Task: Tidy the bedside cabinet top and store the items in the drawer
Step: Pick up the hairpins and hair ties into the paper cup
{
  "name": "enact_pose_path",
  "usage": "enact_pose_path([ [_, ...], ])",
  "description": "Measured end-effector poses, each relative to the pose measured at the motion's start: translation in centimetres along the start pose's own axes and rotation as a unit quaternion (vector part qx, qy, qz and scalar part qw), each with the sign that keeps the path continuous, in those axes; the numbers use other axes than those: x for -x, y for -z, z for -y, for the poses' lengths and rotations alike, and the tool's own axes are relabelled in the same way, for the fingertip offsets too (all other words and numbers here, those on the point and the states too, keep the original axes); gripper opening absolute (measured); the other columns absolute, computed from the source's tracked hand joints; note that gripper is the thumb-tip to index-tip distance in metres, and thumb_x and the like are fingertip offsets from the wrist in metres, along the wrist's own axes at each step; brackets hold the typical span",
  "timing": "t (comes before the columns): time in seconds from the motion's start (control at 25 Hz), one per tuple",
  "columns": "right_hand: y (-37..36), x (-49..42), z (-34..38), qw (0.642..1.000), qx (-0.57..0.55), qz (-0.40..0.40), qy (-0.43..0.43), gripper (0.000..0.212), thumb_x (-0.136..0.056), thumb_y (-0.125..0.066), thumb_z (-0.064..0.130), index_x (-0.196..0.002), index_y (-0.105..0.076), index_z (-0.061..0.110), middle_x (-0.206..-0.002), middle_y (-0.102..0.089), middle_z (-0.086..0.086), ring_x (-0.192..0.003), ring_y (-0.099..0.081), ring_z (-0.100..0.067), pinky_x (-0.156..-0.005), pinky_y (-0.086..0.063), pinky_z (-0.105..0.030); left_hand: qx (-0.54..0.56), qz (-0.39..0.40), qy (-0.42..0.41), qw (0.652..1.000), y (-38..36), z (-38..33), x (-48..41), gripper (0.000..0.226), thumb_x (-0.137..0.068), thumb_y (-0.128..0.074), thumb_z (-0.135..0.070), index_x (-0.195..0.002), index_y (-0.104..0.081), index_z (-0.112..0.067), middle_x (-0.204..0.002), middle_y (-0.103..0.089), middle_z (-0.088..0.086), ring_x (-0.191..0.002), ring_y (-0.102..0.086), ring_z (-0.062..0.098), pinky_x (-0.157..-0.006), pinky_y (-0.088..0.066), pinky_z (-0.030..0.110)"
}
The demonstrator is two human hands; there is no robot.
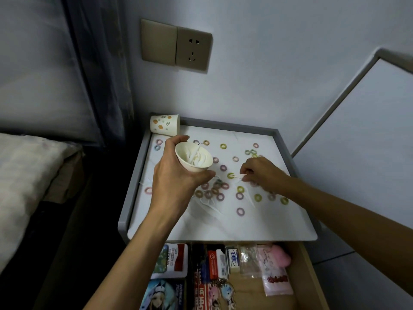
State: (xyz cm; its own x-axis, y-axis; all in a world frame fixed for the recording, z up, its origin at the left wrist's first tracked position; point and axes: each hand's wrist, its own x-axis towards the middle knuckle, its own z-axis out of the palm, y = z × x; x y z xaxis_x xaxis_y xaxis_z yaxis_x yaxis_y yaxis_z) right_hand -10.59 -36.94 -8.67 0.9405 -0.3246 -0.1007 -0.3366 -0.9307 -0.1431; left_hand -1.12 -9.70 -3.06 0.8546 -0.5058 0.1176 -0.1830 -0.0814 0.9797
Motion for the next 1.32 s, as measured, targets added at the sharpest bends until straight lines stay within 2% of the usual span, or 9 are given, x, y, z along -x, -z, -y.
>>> enact_pose_path([
  [0.2, -1.2, 0.3, -0.3, 1.000, 0.020, -0.005, 0.010, 0.019, -0.091, -0.065, 0.020, -0.104, -0.066, 0.007, -0.098, -0.056, -0.001, -0.091, -0.051, -0.015, -0.075, -0.032, -0.020, 0.006, 0.006, -0.001, 1.000, 0.1, 0.1, -0.2, 0.083, -0.057, -0.093, -0.017, -0.126, -0.048, -0.030, -0.116, -0.060, -0.006, -0.105, -0.058, 0.017, -0.080, -0.058, 0.045],
  [0.32, -0.8, 0.8, -0.4, 0.998, -0.043, -0.021, -0.047, 0.012, -0.094, -0.060, 0.021, -0.101, -0.062, 0.012, -0.095, -0.057, 0.001, -0.085, -0.053, -0.013, -0.071, -0.036, -0.022, 0.009, 0.007, -0.001, 1.000, 0.1, 0.1, -0.2, 0.083, -0.057, -0.093, -0.015, -0.126, -0.048, -0.028, -0.116, -0.061, -0.005, -0.106, -0.059, 0.018, -0.081, -0.057, 0.043],
  [0.44, 1.4, 1.1, 0.5, 0.985, -0.137, -0.093, -0.047, 0.004, -0.094, -0.062, 0.016, -0.098, -0.061, 0.015, -0.088, -0.065, 0.000, -0.078, -0.061, -0.015, -0.065, -0.043, -0.015, 0.008, 0.006, 0.004, 1.000, 0.2, 0.2, -0.3, 0.083, -0.057, -0.093, -0.015, -0.126, -0.048, -0.029, -0.116, -0.061, -0.004, -0.106, -0.059, 0.019, -0.081, -0.057, 0.044],
  [0.6, 7.0, 1.0, 4.4, 0.955, -0.259, -0.146, 0.005, 0.015, -0.091, -0.064, 0.014, -0.105, -0.071, 0.013, -0.081, -0.072, 0.003, -0.069, -0.066, -0.013, -0.070, -0.054, -0.034, -0.043, 0.014, -0.001, 0.999, 0.0, 0.4, -0.1, 0.084, -0.057, -0.092, -0.017, -0.127, -0.047, -0.031, -0.114, -0.061, -0.006, -0.104, -0.058, 0.020, -0.080, -0.055, 0.041],
  [0.76, 11.4, 1.0, 10.3, 0.970, -0.150, -0.074, 0.173, 0.020, -0.088, -0.068, 0.016, -0.107, -0.075, 0.015, -0.090, -0.069, 0.014, -0.078, -0.063, -0.002, -0.074, -0.046, -0.013, -0.089, 0.034, -0.012, 0.995, -0.5, 0.3, 0.1, 0.085, -0.057, -0.090, -0.021, -0.128, -0.045, -0.033, -0.108, -0.062, -0.007, -0.096, -0.058, 0.020, -0.070, -0.046, 0.032],
  [0.92, 10.8, 0.7, 13.8, 0.964, -0.066, -0.007, 0.259, 0.023, -0.084, -0.072, 0.019, -0.107, -0.074, 0.021, -0.096, -0.069, 0.008, -0.078, -0.059, -0.001, -0.073, -0.043, -0.013, -0.083, 0.045, -0.013, 0.995, -0.6, 0.1, 0.2, 0.086, -0.057, -0.089, -0.019, -0.129, -0.044, -0.033, -0.100, -0.065, -0.008, -0.087, -0.063, 0.016, -0.065, -0.047, 0.029],
  [1.04, 10.5, 0.8, 13.3, 0.967, -0.174, -0.055, 0.181, 0.022, -0.083, -0.074, 0.018, -0.105, -0.073, 0.020, -0.096, -0.067, 0.007, -0.078, -0.060, -0.003, -0.071, -0.044, -0.011, -0.079, 0.043, -0.014, 0.996, -0.3, 0.0, 0.2, 0.086, -0.056, -0.090, -0.019, -0.127, -0.045, -0.034, -0.099, -0.062, -0.013, -0.089, -0.061, 0.014, -0.068, -0.050, 0.030],
  [1.16, 10.2, 0.9, 12.2, 0.958, -0.266, -0.073, 0.078, 0.013, -0.086, -0.071, 0.012, -0.099, -0.072, 0.014, -0.086, -0.071, 0.005, -0.077, -0.066, -0.006, -0.073, -0.052, -0.018, -0.094, 0.042, -0.018, 0.995, -0.1, 0.1, 0.2, 0.090, -0.056, -0.091, -0.021, -0.130, -0.043, -0.033, -0.109, -0.058, -0.010, -0.099, -0.057, 0.018, -0.074, -0.049, 0.033],
  [1.32, 7.4, 2.1, 8.4, 0.981, -0.158, -0.035, -0.111, 0.011, -0.088, -0.070, 0.021, -0.086, -0.073, 0.010, -0.071, -0.072, 0.000, -0.060, -0.069, -0.012, -0.063, -0.058, -0.031, -0.100, 0.039, -0.019, 0.994, 0.2, 0.2, 0.1, 0.092, -0.057, -0.091, -0.022, -0.134, -0.042, -0.031, -0.117, -0.058, -0.006, -0.106, -0.056, 0.021, -0.080, -0.051, 0.036],
])
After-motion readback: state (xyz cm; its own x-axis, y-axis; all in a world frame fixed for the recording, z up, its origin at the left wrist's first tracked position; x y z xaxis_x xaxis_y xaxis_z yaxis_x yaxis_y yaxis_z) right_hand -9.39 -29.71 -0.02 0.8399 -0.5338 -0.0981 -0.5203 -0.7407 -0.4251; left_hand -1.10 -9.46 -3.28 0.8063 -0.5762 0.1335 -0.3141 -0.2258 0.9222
